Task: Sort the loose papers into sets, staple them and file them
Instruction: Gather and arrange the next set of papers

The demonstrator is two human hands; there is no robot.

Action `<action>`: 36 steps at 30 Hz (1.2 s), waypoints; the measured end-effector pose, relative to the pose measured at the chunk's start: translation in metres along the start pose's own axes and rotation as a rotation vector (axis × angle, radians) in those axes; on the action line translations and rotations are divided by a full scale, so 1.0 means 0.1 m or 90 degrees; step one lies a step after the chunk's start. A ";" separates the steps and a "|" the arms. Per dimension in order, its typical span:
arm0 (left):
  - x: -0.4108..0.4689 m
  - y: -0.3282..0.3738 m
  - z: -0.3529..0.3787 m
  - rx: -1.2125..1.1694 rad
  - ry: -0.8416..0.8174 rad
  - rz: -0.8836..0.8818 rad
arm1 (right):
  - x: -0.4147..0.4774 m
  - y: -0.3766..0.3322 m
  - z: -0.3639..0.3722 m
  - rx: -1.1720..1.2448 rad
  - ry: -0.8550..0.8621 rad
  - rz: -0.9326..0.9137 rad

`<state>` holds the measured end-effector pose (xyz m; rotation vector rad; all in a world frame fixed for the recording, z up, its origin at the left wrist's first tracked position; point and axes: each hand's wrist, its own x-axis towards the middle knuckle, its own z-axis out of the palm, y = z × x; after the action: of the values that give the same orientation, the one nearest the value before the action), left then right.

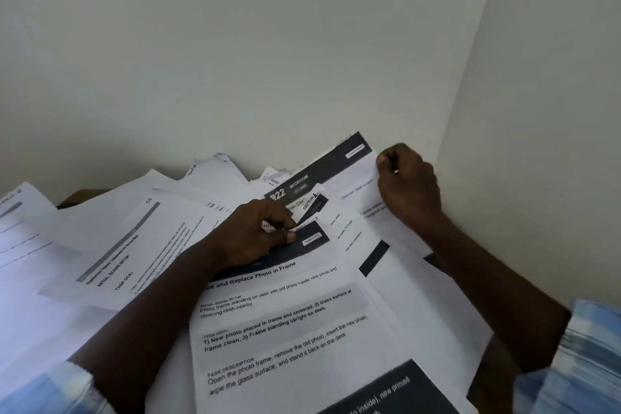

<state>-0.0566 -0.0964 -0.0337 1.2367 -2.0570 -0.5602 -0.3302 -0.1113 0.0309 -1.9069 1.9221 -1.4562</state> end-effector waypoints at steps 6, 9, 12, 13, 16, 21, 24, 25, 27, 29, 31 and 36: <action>0.02 -0.17 0.11 0.010 0.080 0.038 | 0.38 -0.31 -0.52 -0.163 0.238 -0.151; 0.03 -0.18 0.12 0.002 0.096 0.034 | 0.54 -0.53 -0.77 -0.213 0.368 -0.235; 0.03 -0.18 0.11 -0.028 0.133 0.026 | 0.68 -0.75 -1.01 -0.304 0.381 -0.299; 0.02 -0.19 0.09 -0.029 0.142 0.028 | 0.72 -0.82 -1.08 -0.336 0.351 -0.318; 0.00 -0.13 0.04 -0.086 0.133 0.011 | 0.83 -0.96 -1.25 -0.365 0.205 -0.316; -0.06 0.07 -0.09 -0.350 0.143 -0.050 | 0.78 -0.72 -1.21 -0.380 0.052 -0.238; -0.10 0.20 -0.10 -0.646 0.168 -0.095 | 0.60 -0.42 -1.00 -0.310 -0.038 -0.160; -0.12 0.28 -0.10 -0.724 0.157 -0.109 | 0.52 -0.34 -0.92 -0.285 -0.071 -0.128; -0.16 0.44 -0.12 -0.777 0.154 -0.118 | 0.33 -0.21 -0.74 -0.230 -0.125 -0.073; -0.14 0.46 -0.11 -0.755 0.126 -0.120 | 0.11 -0.14 -0.55 -0.178 -0.158 -0.036; -0.12 0.36 -0.12 -0.528 0.171 -0.112 | -0.13 -0.11 -0.36 -0.170 -0.174 -0.003; -0.10 0.33 0.03 0.038 0.138 -0.027 | -0.58 -0.16 -0.01 -0.163 -0.258 -0.003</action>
<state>-0.0752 -0.0721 -0.0170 1.3168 -1.8816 -0.3680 -0.3061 -0.0601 0.0099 -2.1046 1.9728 -0.7662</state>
